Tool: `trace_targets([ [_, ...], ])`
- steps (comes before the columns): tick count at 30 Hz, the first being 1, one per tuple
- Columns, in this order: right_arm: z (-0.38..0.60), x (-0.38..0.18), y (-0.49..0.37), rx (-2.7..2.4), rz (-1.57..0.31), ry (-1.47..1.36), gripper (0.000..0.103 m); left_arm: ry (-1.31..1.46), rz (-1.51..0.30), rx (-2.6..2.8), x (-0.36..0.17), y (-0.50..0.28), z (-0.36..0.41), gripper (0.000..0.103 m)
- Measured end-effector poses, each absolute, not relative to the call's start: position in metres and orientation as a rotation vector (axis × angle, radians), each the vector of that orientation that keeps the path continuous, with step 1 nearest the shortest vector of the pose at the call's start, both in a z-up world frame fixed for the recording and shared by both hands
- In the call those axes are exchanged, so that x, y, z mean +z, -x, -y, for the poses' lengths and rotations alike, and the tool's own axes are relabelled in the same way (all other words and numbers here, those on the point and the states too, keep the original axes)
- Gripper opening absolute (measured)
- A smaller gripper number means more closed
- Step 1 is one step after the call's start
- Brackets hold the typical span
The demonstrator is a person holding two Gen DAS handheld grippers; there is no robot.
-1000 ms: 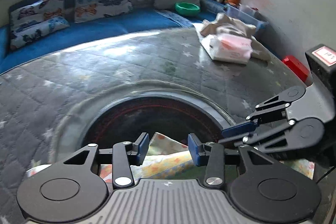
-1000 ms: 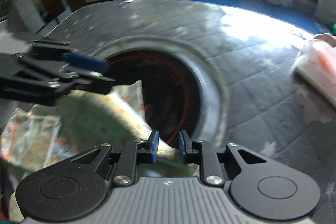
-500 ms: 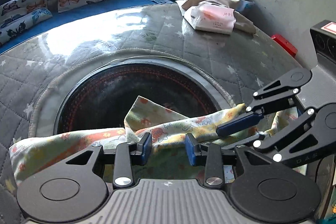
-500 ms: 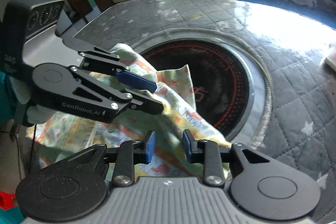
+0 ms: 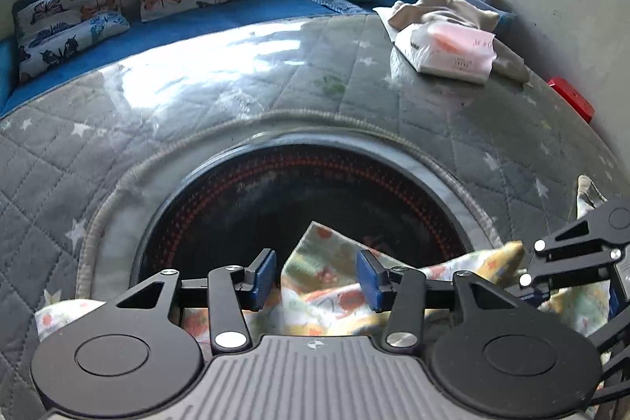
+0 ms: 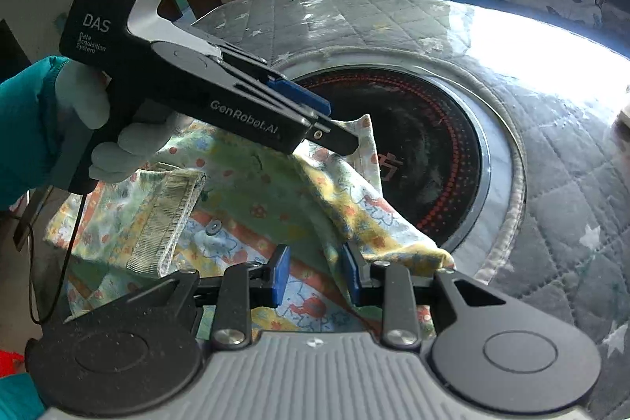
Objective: Fold clothes
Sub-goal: 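Grasp the garment edge with the left gripper while the right gripper grasps nearby fabric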
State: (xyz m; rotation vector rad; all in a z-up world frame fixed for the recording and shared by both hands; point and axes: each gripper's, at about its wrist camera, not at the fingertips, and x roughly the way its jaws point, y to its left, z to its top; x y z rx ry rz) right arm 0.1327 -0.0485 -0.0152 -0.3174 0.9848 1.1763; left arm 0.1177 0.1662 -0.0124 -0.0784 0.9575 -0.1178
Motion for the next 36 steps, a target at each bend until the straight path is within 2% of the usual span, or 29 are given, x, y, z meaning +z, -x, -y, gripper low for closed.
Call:
trace_targets([
  [7, 0.052, -0.016, -0.133, 1.190, -0.969, 0.291, 0.029, 0.057, -0.958, -0.145, -0.016, -0.119, -0.161, 0.045],
  [9, 0.057, -0.010, -0.135, 1.193, -0.957, 0.266, 0.031, 0.050, -0.952, -0.160, -0.016, -0.116, -0.160, 0.030],
  [12, 0.067, -0.002, -0.140, 1.195, -0.945, 0.215, 0.033, 0.067, -0.937, -0.189, -0.017, -0.109, -0.163, 0.016],
  [15, 0.087, 0.007, -0.152, 1.150, -0.931, 0.148, 0.038, 0.089, -0.912, -0.218, -0.016, -0.101, -0.166, 0.009],
  [18, 0.106, 0.010, -0.171, 1.069, -0.939, 0.082, 0.043, 0.110, -0.887, -0.247, -0.014, -0.090, -0.168, 0.006],
  [24, 0.118, -0.011, -0.205, 1.012, -1.085, -0.115, 0.043, 0.129, -0.813, -0.313, 0.000, -0.062, -0.169, 0.005],
  [30, 0.116, -0.015, -0.194, 1.169, -1.076, -0.173, 0.027, 0.134, -0.755, -0.344, 0.004, -0.032, -0.172, 0.005],
  [36, 0.116, 0.005, -0.155, 1.325, -1.005, -0.058, 0.025, 0.192, -0.674, -0.292, 0.010, 0.003, -0.188, 0.005],
])
